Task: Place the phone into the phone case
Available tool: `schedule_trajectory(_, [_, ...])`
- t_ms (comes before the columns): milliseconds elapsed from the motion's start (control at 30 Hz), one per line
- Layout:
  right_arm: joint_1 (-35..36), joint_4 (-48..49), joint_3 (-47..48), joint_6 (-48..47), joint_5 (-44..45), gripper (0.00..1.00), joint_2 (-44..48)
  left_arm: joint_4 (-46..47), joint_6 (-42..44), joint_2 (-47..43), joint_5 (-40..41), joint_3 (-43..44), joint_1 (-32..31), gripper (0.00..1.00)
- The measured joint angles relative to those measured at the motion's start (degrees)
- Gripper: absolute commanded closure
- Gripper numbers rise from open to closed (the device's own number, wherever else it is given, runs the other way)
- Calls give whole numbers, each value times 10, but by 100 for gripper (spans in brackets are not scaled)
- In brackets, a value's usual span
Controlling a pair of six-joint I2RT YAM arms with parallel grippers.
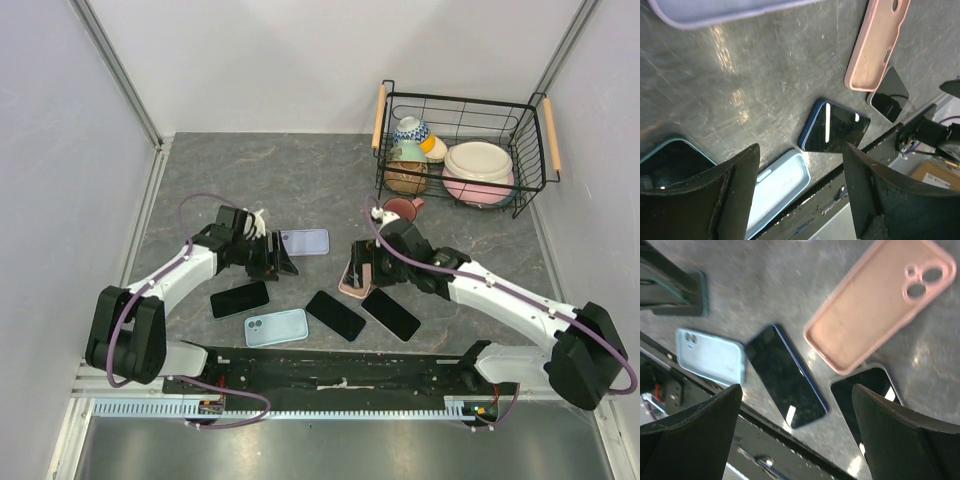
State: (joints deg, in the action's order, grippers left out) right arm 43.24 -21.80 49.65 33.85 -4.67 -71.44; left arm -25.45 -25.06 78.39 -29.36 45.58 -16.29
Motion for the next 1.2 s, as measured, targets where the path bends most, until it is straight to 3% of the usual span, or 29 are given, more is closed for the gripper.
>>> schedule_trajectory(267, [-3, -53, -97, 54, -36, 2, 25, 96, -41, 6, -81, -85, -16, 27])
schedule_trajectory(633, [-3, -56, -110, 90, -106, 5, 34, 136, -56, 76, -90, -83, -85, 27])
schedule_trajectory(1200, [-3, -20, -122, 89, -214, 7, -54, 129, -58, 162, -68, -11, -106, 30])
